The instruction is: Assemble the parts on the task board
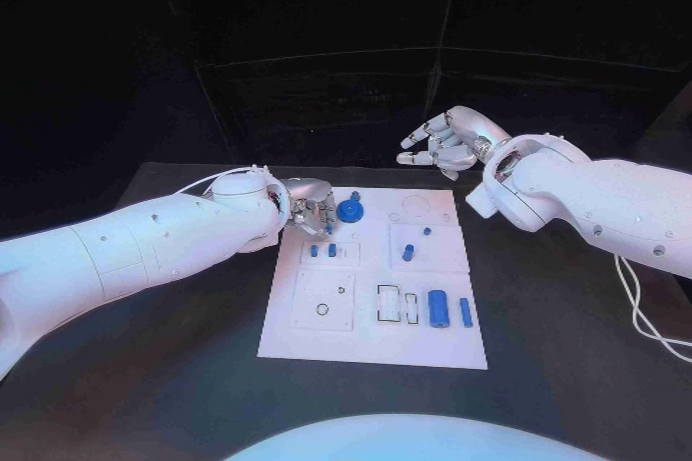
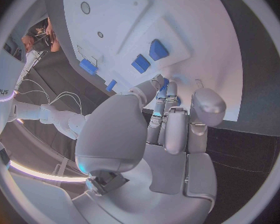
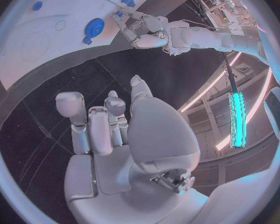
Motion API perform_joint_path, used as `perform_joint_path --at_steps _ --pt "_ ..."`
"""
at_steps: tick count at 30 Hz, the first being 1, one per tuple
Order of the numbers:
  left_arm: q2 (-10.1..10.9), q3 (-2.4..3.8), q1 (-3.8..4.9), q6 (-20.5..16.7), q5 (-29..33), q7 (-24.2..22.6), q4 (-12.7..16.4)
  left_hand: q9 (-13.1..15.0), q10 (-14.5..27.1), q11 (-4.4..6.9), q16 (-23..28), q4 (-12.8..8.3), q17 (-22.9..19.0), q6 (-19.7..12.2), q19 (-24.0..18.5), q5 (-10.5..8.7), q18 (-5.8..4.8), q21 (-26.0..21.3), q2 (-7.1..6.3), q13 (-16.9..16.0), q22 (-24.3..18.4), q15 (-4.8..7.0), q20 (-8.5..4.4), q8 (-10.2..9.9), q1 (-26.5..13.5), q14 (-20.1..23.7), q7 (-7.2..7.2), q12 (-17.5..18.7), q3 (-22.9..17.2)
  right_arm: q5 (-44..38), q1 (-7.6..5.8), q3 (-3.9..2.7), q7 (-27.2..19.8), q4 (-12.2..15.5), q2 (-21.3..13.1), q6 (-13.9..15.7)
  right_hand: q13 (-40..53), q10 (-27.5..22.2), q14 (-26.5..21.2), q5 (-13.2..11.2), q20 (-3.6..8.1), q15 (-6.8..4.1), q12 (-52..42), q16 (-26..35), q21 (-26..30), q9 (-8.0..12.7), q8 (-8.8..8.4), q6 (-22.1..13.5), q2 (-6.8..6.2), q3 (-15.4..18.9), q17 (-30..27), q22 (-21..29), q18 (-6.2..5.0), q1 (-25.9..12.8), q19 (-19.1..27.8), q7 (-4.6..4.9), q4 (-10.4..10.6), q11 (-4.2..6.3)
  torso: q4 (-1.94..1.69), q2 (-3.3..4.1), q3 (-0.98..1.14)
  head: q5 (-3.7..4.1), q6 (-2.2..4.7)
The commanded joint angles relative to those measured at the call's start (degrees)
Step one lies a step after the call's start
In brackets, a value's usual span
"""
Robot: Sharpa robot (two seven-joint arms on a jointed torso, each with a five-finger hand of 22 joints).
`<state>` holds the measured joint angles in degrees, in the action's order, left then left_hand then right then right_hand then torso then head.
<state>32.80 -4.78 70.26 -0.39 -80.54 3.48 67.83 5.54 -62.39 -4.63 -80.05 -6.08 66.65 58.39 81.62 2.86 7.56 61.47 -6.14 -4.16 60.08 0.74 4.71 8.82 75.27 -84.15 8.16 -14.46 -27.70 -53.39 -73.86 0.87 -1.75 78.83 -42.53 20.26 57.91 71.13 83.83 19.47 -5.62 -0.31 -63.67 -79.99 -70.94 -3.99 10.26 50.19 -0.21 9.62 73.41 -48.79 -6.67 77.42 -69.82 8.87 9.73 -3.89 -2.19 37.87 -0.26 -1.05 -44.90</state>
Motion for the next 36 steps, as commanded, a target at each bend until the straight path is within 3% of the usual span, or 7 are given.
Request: perform_joint_path --at_steps 1,18,25,29,30,32,36 --pt "0.0 -0.01 0.0 0.6 0.1 0.1 -0.1 -0.7 1.1 -0.12 0.2 0.2 -0.2 -2.3 -0.3 0.11 -0.99 -0.4 -0.73 0.2 -0.1 -0.51 0.46 -1.4 -0.9 -1.3 -0.06 0.8 0.8 0.2 -0.11 -0.04 -0.5 0.0 0.0 -0.3 0.0 -0.2 2.7 0.3 0.18 -0.4 -0.2 0.1 0.3 0.1 0.38 -0.2 0.35 0.4 0.1 0.0 -1.04 0.3 -0.2 -0.07 0.1 0.17 -0.01 0.0 0.01 -0.02 0.02" --pt "1.1 -0.01 -0.11 -2.0 1.3 0.2 0.5 -1.8 6.6 -1.41 0.4 0.0 -1.0 -5.2 -1.3 0.1 -0.35 -3.6 -1.56 0.4 -2.9 -1.45 1.36 -3.3 -0.6 -1.1 0.23 3.6 2.9 0.0 -0.11 -0.03 1.3 -0.4 -0.3 -1.6 -1.2 -0.9 2.6 0.4 0.2 -0.41 0.8 0.5 0.6 0.1 0.44 -0.3 0.43 0.6 -0.4 0.6 -1.14 0.5 0.0 -0.06 0.1 0.17 -0.05 -0.03 -0.05 0.0 0.24" --pt "3.6 0.08 -0.14 -5.6 3.1 -0.7 1.3 -1.7 8.7 -1.84 0.5 -0.1 -1.5 -5.2 -1.3 0.13 -0.2 -4.4 -0.81 0.5 -3.6 -1.78 1.7 -3.3 0.3 -1.0 0.6 4.0 3.8 -2.4 -0.11 0.0 3.7 -1.3 -1.0 -4.6 -19.6 -11.4 0.8 -0.5 0.75 -1.05 19.2 6.1 5.8 -0.1 1.9 2.2 2.12 -1.4 -7.3 8.7 -2.44 6.6 3.7 -0.62 -1.6 0.79 -0.05 -0.08 -0.05 0.27 0.61" --pt "5.9 0.18 -0.11 -10.2 11.8 -3.3 1.8 -1.5 8.1 -1.82 0.5 -0.1 -1.5 -4.3 -1.7 0.15 0.08 -5.7 -0.1 0.3 -4.8 -1.79 1.8 -2.8 0.6 -1.0 1.31 3.3 3.6 -8.4 0.0 0.04 4.1 -1.9 -1.4 -6.6 -27.6 -13.4 0.3 -1.6 1.02 -1.21 29.5 8.9 7.1 0.0 2.34 5.5 2.22 -3.6 -10.6 10.3 -2.65 10.7 3.9 -0.86 -2.9 0.83 -0.05 -0.15 0.03 0.65 1.06" --pt "6.5 0.19 -0.11 -11.1 14.8 -4.3 1.9 -1.5 7.2 -1.78 0.4 0.1 -1.4 -3.9 -1.8 0.15 0.13 -6.0 0.1 0.2 -5.1 -1.78 1.8 -2.6 0.6 -1.0 1.48 2.8 3.6 -10.4 0.13 0.06 4.2 -1.9 -1.4 -7.0 -30.8 -12.0 0.4 -2.3 0.8 -1.46 32.9 9.5 7.3 0.1 2.12 6.3 2.1 -4.3 -11.3 10.3 -2.37 11.5 3.6 -0.87 -3.0 0.37 -0.03 -0.12 0.04 0.89 1.16" --pt "7.4 0.19 -0.1 -12.7 19.9 -6.3 2.3 -1.4 5.5 -1.67 0.4 0.3 -1.5 -3.3 -1.9 0.17 0.22 -6.5 0.35 -0.1 -5.5 -1.73 1.81 -2.2 0.4 -1.0 1.6 1.7 3.4 -13.8 0.41 0.07 4.3 -1.8 -1.6 -7.5 -34.6 -10.4 0.5 -2.7 0.91 -1.14 37.1 10.2 7.4 0.2 1.93 7.6 1.54 -5.3 -11.9 10.3 -2.56 12.5 3.2 -1.04 -3.3 0.58 -0.06 -0.11 -0.03 1.27 1.26" --pt "9.4 0.19 -0.11 -15.5 34.3 -13.7 3.9 -1.2 1.9 -1.27 1.5 1.1 -3.9 -1.5 -3.1 0.18 0.65 -8.7 1.01 -0.6 -7.4 -1.49 1.65 -1.1 -0.5 0.1 1.74 -0.7 3.3 -23.0 1.43 0.1 4.8 -1.2 -2.4 -8.2 -40.7 -6.9 0.8 -3.3 0.86 -1.24 43.8 10.8 7.5 0.2 1.22 10.0 0.18 -7.1 -12.4 10.1 -2.46 13.1 2.6 -1.4 -3.5 0.76 -0.21 -0.05 -0.19 3.39 1.79"
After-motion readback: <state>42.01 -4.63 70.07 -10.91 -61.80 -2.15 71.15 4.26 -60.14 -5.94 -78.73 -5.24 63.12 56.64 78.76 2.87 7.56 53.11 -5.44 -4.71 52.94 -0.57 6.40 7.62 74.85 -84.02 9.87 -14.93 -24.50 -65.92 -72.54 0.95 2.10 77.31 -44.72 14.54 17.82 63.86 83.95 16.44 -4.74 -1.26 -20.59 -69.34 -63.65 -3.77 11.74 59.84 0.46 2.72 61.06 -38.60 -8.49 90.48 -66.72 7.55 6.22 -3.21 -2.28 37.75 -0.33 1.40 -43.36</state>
